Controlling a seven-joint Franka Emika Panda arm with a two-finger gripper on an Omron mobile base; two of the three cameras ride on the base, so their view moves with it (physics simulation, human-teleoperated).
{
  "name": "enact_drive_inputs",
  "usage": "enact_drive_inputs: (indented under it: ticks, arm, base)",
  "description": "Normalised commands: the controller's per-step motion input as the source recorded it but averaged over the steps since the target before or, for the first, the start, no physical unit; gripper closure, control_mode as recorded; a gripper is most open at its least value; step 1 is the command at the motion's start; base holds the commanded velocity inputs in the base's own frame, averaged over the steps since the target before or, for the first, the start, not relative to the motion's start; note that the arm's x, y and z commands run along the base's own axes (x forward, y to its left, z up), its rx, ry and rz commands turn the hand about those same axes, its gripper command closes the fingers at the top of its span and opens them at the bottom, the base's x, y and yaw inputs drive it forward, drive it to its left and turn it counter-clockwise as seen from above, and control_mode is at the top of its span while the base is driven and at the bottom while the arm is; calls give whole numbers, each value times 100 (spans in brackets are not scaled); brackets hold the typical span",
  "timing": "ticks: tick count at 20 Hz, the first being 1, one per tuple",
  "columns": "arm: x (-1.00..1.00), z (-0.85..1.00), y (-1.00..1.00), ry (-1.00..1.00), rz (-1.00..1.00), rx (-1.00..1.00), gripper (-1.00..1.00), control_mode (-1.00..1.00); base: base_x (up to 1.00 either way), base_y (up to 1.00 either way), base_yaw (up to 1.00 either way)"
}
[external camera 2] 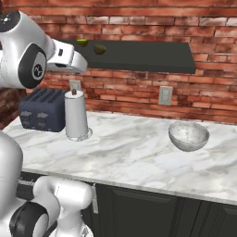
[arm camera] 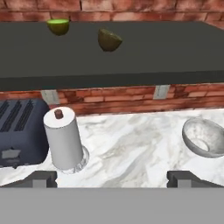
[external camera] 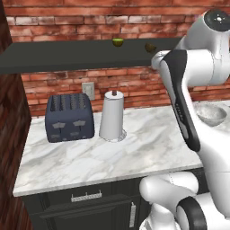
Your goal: Pick the kiwis from the cabinet and place them in one bowl. Pick the squash from the sink and place it in the other bowl.
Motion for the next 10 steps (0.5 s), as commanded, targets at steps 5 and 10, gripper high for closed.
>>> enact_drive_inputs:
  ticks: [5,10]
  arm:
    - [50,28,-13,12,-3,0,-100,-100]
    - [54,18,-19,14,-2,0,-100,-100]
  base:
    - [0,0,0]
    - [0,0,0]
